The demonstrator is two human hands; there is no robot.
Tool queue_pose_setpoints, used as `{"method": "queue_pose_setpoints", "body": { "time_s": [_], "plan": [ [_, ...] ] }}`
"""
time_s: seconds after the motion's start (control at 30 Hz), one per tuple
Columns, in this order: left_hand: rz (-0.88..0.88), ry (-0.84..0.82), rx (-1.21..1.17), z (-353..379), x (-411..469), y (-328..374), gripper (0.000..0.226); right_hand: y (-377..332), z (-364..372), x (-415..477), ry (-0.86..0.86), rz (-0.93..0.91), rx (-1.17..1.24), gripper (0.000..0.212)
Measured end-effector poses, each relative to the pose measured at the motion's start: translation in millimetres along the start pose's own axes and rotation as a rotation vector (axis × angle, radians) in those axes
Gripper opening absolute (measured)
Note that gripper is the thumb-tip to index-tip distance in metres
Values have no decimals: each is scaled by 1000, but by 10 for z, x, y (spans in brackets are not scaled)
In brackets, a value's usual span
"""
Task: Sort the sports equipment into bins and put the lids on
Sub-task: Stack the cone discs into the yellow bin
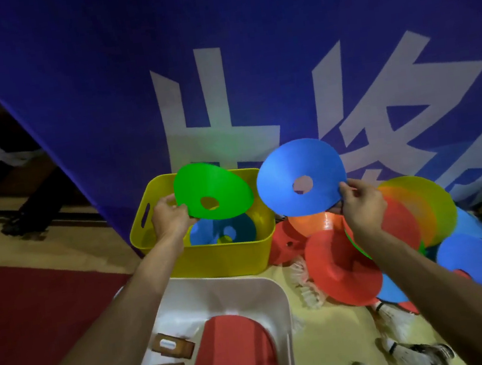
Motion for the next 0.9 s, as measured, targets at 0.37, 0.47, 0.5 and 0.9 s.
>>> {"method": "queue_pose_setpoints", "body": {
  "time_s": [0.37, 0.47, 0.5, 0.9],
  "plan": [
    [-194, -219, 321, 45, 554, -443, 47, -1, 322, -44, -76, 117, 417, 19],
    [-158, -368, 466, 84, 568, -572, 54, -26, 411, -90, -122, 132, 443, 18],
    [-124, -395, 551, 84, 580, -617, 62, -24, 450, -100, -141, 142, 445, 19],
    [49, -309, 349, -338, 284, -256, 34, -171, 1061, -296, -316, 141, 317, 25]
  ]
}}
Point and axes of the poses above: each hand's wrist, its own x-axis towards the middle knuckle, its own z-axis out of the palm, y = z × x, the point moved 2 cm from there along x, towards the middle knuckle, and after that the axes turned 5 degrees about -y, right-handed, at the moved point
